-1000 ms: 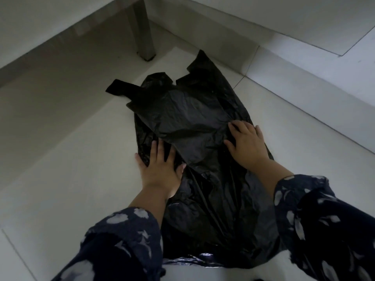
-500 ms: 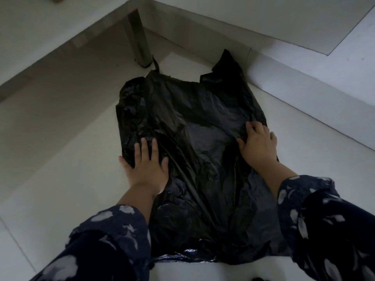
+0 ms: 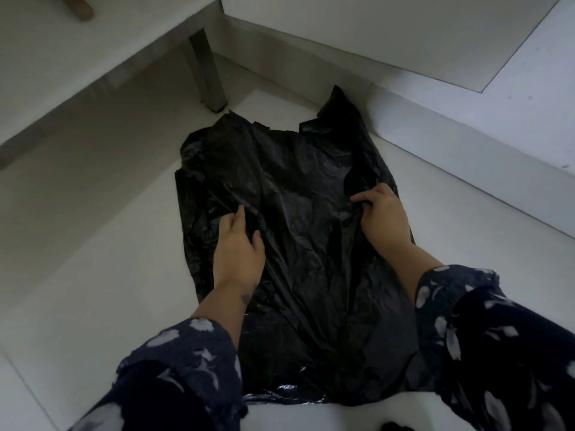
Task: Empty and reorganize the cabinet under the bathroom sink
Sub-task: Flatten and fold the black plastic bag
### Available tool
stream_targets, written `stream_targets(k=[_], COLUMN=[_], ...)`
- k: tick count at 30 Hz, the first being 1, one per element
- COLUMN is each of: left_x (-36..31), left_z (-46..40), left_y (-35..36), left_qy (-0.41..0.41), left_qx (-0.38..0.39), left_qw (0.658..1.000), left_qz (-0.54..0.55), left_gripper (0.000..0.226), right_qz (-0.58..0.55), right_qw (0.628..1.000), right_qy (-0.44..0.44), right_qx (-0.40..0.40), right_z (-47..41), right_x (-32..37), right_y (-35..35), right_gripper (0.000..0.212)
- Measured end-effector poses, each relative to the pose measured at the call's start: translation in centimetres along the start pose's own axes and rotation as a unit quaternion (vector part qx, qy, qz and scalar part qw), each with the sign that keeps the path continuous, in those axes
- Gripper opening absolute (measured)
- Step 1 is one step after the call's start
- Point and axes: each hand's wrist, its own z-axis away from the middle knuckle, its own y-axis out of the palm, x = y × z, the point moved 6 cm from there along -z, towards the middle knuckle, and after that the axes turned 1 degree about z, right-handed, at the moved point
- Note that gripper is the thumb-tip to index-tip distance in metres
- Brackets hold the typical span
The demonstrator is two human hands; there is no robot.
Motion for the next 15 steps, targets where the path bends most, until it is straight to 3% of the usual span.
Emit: stream_targets(k=[2,8,15], left_x=[-0.1,-0.1,1.4], left_z=[0.6,2.2,1.9], left_y=[-0.8,-1.8,0.7], left_qy=[-0.015,-0.054,-0.071], left_qx=[-0.012,-0.025,0.045], left_qw=[1.0,0.981,0.958], left_qz=[-0.004,-0.185,-0.274], left_gripper=[0.057,0.064,0.07], right_qz=[0.005,0.037,0.154], right_qw=[1.0,0.998,0.977], right_qy=[-0.016,-0.048,0.015], right_qx=[-0.014,-0.009,0.148], right_z=[0.0,-0.1,-0.1], right_x=[0.8,1.1,-2.0], right_y=[-0.7,-1.6,1.5], right_gripper=[0.034,0.03,0.066])
